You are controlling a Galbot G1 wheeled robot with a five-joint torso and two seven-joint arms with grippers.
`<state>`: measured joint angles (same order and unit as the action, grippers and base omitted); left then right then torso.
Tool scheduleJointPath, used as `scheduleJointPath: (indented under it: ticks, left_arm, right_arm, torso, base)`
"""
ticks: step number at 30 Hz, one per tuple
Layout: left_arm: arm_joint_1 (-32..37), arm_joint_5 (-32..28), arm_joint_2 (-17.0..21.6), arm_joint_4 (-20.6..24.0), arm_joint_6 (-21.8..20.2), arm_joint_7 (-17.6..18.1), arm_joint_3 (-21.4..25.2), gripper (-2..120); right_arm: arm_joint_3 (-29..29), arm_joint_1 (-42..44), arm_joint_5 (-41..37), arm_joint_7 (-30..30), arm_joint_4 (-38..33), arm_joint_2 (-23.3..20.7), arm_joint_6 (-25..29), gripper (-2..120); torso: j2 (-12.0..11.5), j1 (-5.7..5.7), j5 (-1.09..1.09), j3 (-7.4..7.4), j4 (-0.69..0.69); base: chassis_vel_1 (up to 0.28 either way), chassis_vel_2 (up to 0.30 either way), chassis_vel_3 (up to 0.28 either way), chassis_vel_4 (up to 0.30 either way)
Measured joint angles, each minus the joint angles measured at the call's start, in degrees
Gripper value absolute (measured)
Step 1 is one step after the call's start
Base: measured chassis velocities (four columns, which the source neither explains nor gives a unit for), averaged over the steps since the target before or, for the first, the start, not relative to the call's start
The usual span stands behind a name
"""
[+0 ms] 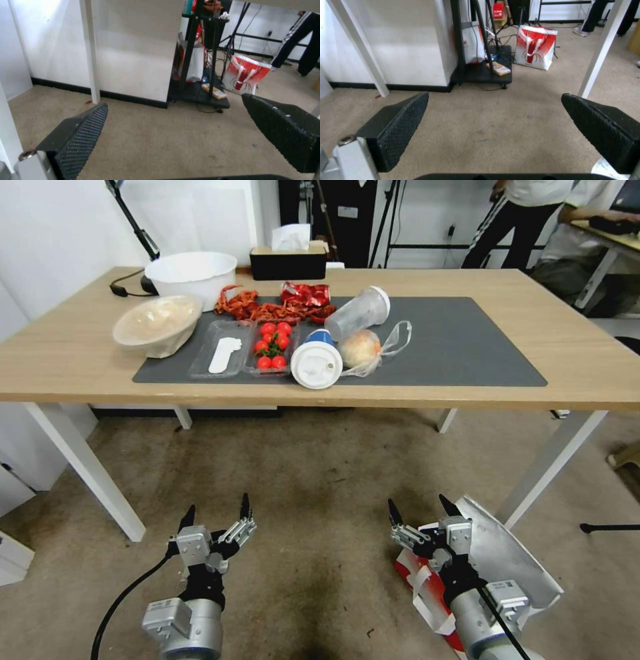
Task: Pick up the food delivery bag from the floor and place it on the table.
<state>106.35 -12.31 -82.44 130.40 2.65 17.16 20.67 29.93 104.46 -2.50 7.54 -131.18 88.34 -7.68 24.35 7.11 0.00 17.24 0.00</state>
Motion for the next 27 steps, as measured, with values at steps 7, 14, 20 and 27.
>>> scheduleJointPath:
  ticks: [7, 14, 20, 27]
  left_arm:
    - [0.0, 0.1, 0.0, 0.0, 0.0, 0.0, -0.2, 100]
    - [0.1, 0.3, 0.0, 0.1, 0.0, 0.0, -0.5, 100]
    - [0.1, 0.4, 0.0, 0.0, 0.1, 0.0, -0.5, 100]
    - [0.1, 0.4, 0.0, -0.2, 0.2, 0.0, -0.5, 100]
  right_arm:
    - [0.0, 0.0, -0.2, 0.0, 0.0, 0.0, 0.0, 100]
    - [0.1, 0.1, -0.2, 0.0, 0.0, 0.0, 0.0, 100]
    - [0.2, 0.2, -0.2, 0.0, 0.0, 0.0, 0.0, 100]
    - [0.2, 0.2, -0.2, 0.1, 0.1, 0.0, 0.0, 100]
  torso:
    - [-1.6, -0.55, 0.00, -1.04, 0.00]
    - [-3.4, -1.14, 0.00, -2.29, 0.00]
    - [-4.5, -1.54, 0.00, -2.96, 0.00]
    - [-6.3, -2.09, 0.00, -4.25, 0.00]
  base:
    - [0.000, 0.000, 0.000, 0.000]
    - [0.000, 0.000, 0.000, 0.000]
    - [0.000, 0.000, 0.000, 0.000]
    - [0.000, 0.000, 0.000, 0.000]
